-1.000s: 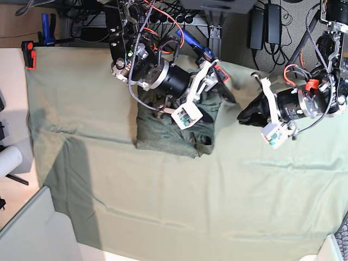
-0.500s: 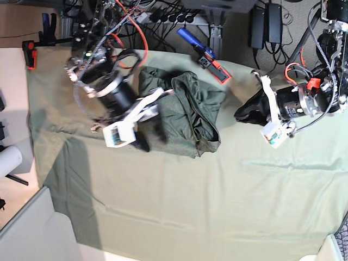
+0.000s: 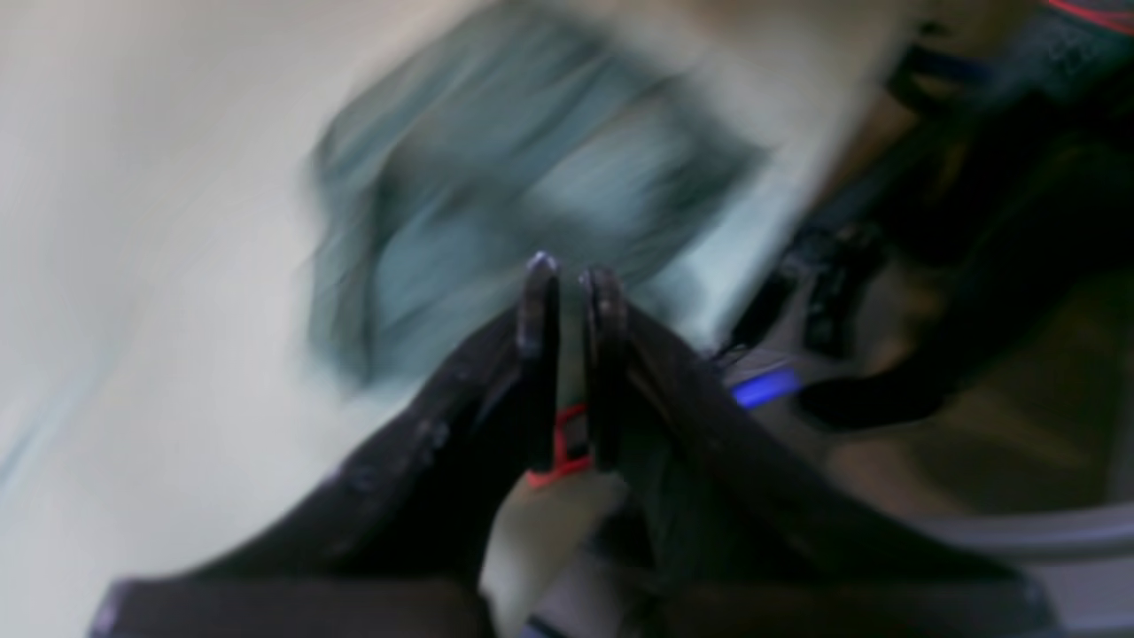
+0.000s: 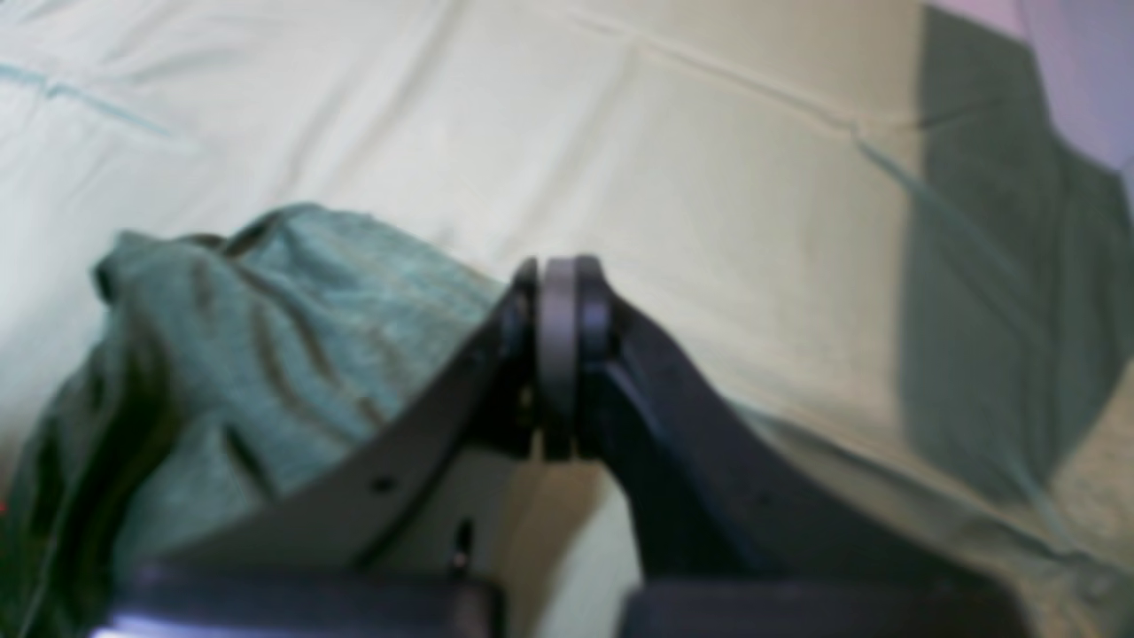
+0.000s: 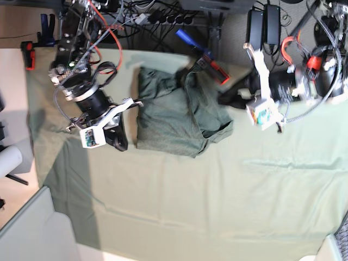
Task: Fold the T-shirt properly
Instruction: 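Grasp the folded bundle with both grippers from opposite sides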
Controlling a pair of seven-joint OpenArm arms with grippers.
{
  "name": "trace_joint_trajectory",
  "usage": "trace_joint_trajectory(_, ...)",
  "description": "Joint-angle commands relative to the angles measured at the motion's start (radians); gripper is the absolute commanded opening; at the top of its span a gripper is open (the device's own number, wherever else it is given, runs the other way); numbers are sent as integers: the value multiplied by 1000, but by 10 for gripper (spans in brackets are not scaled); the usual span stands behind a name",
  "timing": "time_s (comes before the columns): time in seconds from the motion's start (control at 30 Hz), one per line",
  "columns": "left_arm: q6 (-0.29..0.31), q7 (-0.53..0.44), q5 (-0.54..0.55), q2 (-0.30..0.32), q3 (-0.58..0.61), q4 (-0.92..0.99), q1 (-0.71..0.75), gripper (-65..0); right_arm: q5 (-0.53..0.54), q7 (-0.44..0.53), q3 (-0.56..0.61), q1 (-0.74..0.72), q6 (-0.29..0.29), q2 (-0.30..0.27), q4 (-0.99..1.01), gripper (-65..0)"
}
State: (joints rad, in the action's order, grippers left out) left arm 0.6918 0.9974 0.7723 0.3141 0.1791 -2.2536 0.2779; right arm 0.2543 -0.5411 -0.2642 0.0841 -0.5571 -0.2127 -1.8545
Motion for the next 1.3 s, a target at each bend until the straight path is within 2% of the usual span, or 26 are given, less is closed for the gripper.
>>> trace_joint_trajectory(0.0, 6, -27, -16, -1, 31, -32, 8, -590, 8, 30, -5, -47, -11, -9, 21, -650)
trace_joint_trajectory(0.03, 6, -56, -66, -6, 72, -33, 13, -590, 8, 30, -5, -80, -11, -8, 65, -650)
trace_joint_trajectory(0.13, 6, -146, -306, -57, 211, 4, 2, -590, 19, 30, -5, -181, -11, -9, 207, -650)
trace_joint_trajectory(0.23, -2, -211, -500, -108, 341, 77, -41, -590, 90, 29, -4, -278, -12, -5, 336, -650)
trace_joint_trajectory(0.37, -80, -239, -634, -134, 478, 220, -126, -590, 112, 27, -2, -383, -12, 21, 461, -650)
trace_joint_trajectory(0.53, -169, -239, -724, -137, 605, 380, -234, -590, 71, 18, 43, -467, -13, 30, 619, -650)
trace_joint_trajectory(0.67, -176, -247, -748, -136, 639, 472, -275, -590, 37, 18, 127, -510, -13, 30, 710, -650)
trace_joint_trajectory(0.87, -176, -261, -822, -123, 637, 558, -294, -590, -36, 18, 275, -512, -13, 26, 728, -650)
trace_joint_trajectory(0.97, -219, -266, -822, -89, 637, 567, -315, -590, -37, 17, 313, -512, -13, 3, 728, -650)
trace_joint_trajectory(1.03, -237, -266, -826, -66, 621, 567, -323, -590, -26, 3, 319, -507, -12, -17, 726, -650)
trace_joint_trajectory(1.27, -239, -306, -826, -20, 494, 567, -328, -590, 157, -117, 319, -502, -13, -76, 721, -650)
